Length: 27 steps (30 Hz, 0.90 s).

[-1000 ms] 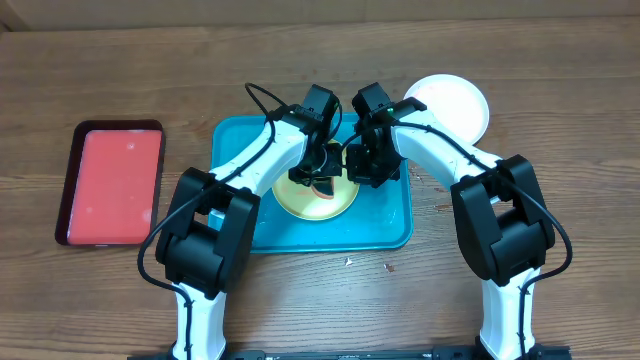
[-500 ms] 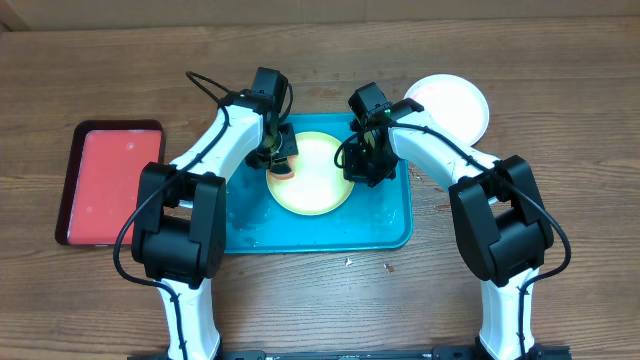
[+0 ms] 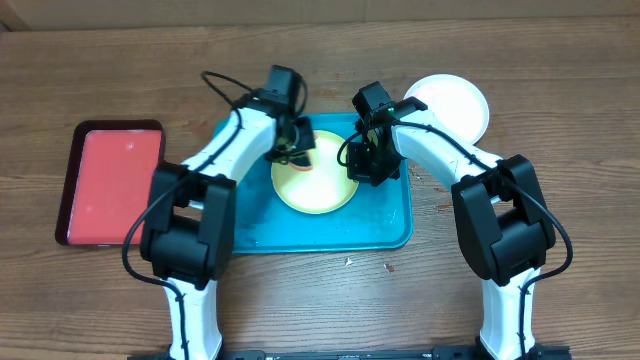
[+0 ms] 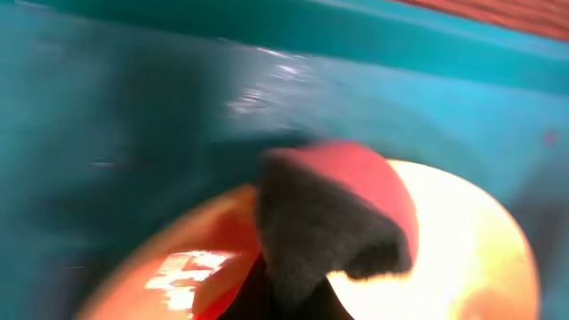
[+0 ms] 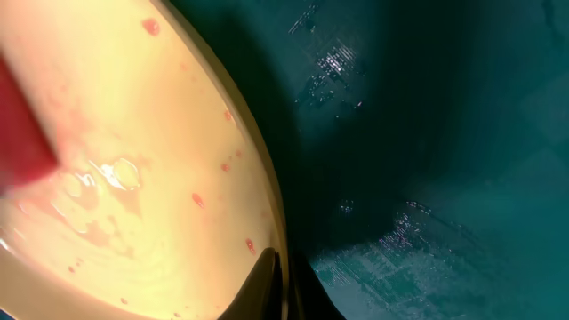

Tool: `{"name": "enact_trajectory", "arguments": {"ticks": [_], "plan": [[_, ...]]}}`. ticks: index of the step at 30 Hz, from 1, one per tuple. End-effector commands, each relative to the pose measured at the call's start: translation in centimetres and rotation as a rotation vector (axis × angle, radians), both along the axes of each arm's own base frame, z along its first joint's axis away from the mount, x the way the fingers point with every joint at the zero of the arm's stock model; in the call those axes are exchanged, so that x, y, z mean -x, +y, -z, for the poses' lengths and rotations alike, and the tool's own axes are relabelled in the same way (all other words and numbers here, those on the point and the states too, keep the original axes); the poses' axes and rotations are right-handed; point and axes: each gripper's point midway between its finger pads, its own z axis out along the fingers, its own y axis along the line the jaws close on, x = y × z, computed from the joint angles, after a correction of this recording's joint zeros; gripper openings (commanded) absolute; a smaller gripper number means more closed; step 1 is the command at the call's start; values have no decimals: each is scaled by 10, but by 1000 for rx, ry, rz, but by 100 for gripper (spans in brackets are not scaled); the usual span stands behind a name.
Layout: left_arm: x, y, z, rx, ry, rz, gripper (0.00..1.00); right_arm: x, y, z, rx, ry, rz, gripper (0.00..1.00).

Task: Clean dirty plates on tray and stack at the side
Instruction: 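Scrub the yellow plate with the sponge while the right gripper holds it, then return the sponge to the red tray with the left gripper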

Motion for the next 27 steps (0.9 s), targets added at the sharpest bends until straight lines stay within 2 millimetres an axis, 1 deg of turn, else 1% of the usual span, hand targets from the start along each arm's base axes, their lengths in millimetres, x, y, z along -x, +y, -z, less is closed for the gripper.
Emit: {"name": "enact_trajectory", "arguments": {"ticks": [1,3,4,7,8,11,14,17,20,21,22,24,27], "plan": [[1,-21,8,10,1,21,4,3,-6,6,32,5,-19,4],[3,-24,13,9,6,30,8,3,-6,6,31,6,-19,4],[4,-25,16,5,11,33,8,3,-6,6,31,6,-19,4],[5,-24,21,-1,21,36,4,3,-6,6,32,6,-19,4],[6,-25,21,-1,21,49,4,3,-6,6,32,6,-19,4],[5,-25,15,-7,5,90,4,3,-6,6,32,6,-19,4],[-2,-18,-5,-33,-31,138,4,3,-6,6,32,5,-20,4],[-13,16,-34,-147,-74,62,4,3,-6,6,32,4,-23,4],[-22,64,-69,-282,-121,-78,4,1,-5,5,29,-4,-37,4],[-23,80,-83,-309,-135,-120,4,0,-5,4,28,-9,-42,4],[-23,90,-92,-323,-145,-146,4,-2,-4,2,25,-15,-45,4],[-21,117,-116,-333,-169,-217,4,-7,-1,-3,17,-32,-44,4],[-13,158,-140,-327,-175,-338,4,-15,3,-14,3,-64,-44,4]]}}
